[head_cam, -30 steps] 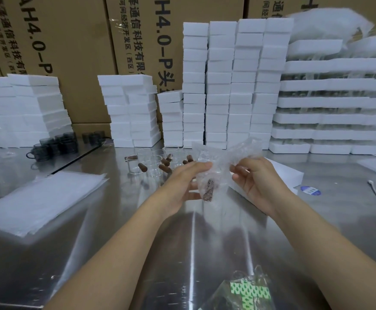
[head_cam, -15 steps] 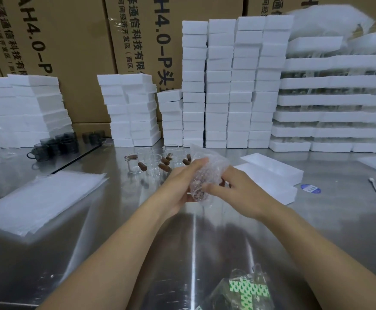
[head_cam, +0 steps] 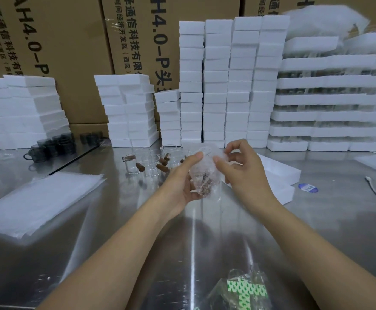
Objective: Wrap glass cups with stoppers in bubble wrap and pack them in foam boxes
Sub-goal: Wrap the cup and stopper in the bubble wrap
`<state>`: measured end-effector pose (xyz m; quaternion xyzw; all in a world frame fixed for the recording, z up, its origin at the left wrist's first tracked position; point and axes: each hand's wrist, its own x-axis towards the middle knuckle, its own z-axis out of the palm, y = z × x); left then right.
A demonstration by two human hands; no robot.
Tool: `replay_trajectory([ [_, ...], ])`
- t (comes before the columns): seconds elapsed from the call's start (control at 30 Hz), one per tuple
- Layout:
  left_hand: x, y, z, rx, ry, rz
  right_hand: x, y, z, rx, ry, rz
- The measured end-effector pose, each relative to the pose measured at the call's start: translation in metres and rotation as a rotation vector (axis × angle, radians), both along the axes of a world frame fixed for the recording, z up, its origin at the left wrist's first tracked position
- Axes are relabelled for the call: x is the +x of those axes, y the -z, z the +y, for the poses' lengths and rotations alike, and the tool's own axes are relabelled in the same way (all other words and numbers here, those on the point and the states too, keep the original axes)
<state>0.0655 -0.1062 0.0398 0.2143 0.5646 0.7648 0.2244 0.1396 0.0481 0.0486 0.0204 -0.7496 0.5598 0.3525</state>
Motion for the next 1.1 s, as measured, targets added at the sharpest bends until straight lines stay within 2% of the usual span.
replay_trajectory([
  [0.1, 0.001, 0.001, 0.0, -0.071, -0.005, 0.064, 0.0, 0.003, -0.003, 0.16, -0.024, -0.03],
  [0.23, -0.002, 0.003, -0.002, -0.115, -0.033, 0.097, 0.002, -0.002, 0.004, 0.036, -0.365, -0.273],
  [0.3, -0.003, 0.003, -0.002, -0.11, -0.049, 0.104, 0.002, -0.004, 0.007, -0.018, -0.339, -0.3],
  [0.43, -0.005, 0.001, -0.001, -0.061, -0.158, 0.081, 0.001, -0.007, 0.01, -0.133, -0.134, -0.099],
  [0.47, -0.007, 0.0, -0.002, -0.053, -0.184, 0.072, 0.001, -0.006, 0.011, -0.102, -0.136, -0.1],
  [0.57, -0.011, 0.001, -0.007, -0.098, -0.18, 0.105, 0.002, -0.001, 0.006, 0.104, -0.321, -0.301],
  [0.63, -0.01, 0.003, -0.008, -0.13, -0.17, 0.1, 0.002, 0.003, 0.003, 0.233, -0.371, -0.354],
  [0.77, -0.007, -0.001, -0.007, -0.11, -0.185, 0.08, 0.003, -0.004, 0.021, 0.149, -0.161, -0.249],
  [0.83, -0.009, -0.002, -0.007, -0.056, -0.194, 0.043, 0.002, -0.006, 0.039, 0.196, 0.051, -0.214],
  [0.9, -0.014, 0.0, -0.008, 0.022, -0.173, 0.016, 0.0, -0.002, 0.058, 0.398, 0.28, -0.371],
  [1.0, -0.019, 0.001, -0.008, 0.165, -0.171, -0.07, 0.001, 0.008, 0.066, 0.751, 0.418, -0.727],
  [1.1, -0.02, -0.003, -0.011, 0.313, -0.128, -0.187, 0.002, 0.009, 0.062, 0.854, 0.429, -0.73],
])
